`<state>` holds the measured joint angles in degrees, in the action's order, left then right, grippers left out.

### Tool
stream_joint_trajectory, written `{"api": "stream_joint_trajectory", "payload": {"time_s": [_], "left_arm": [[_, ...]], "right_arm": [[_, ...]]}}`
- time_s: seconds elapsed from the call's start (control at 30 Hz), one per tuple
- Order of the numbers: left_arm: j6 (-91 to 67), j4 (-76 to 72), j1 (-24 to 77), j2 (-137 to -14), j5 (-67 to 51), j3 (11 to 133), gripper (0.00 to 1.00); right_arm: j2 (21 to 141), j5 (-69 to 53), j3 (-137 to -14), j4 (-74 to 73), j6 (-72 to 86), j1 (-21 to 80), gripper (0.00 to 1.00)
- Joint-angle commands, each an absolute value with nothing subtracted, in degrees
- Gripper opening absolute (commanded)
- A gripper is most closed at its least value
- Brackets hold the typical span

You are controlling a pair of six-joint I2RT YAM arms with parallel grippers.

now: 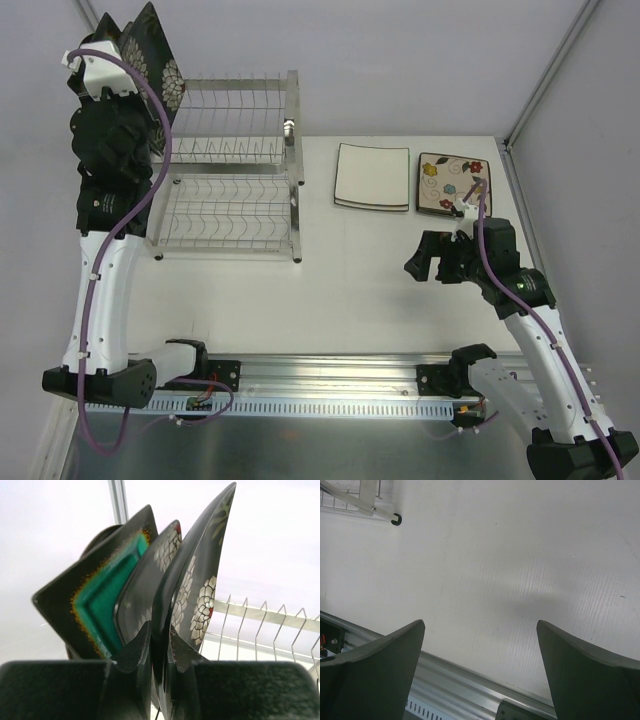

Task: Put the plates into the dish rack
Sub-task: Insert the plate into the dish rack

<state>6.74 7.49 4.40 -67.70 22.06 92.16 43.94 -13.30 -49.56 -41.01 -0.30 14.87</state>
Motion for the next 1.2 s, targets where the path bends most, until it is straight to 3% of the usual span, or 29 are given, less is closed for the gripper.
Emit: {"api": "stream_joint_trajectory", "payload": {"time_s": [0.0, 1.17], "left_arm": [[6.4, -6.9, 3.9, -64.6, 24.1, 93.6, 0.00], [4.5, -9.4, 4.0, -67.6, 26.0, 87.5, 0.00]], "right_arm": [[43.9, -13.5, -51.4, -40.2, -1.2, 14.6, 1.00], [43.6, -13.0, -50.8, -40.0, -1.5, 14.4, 0.99]]}}
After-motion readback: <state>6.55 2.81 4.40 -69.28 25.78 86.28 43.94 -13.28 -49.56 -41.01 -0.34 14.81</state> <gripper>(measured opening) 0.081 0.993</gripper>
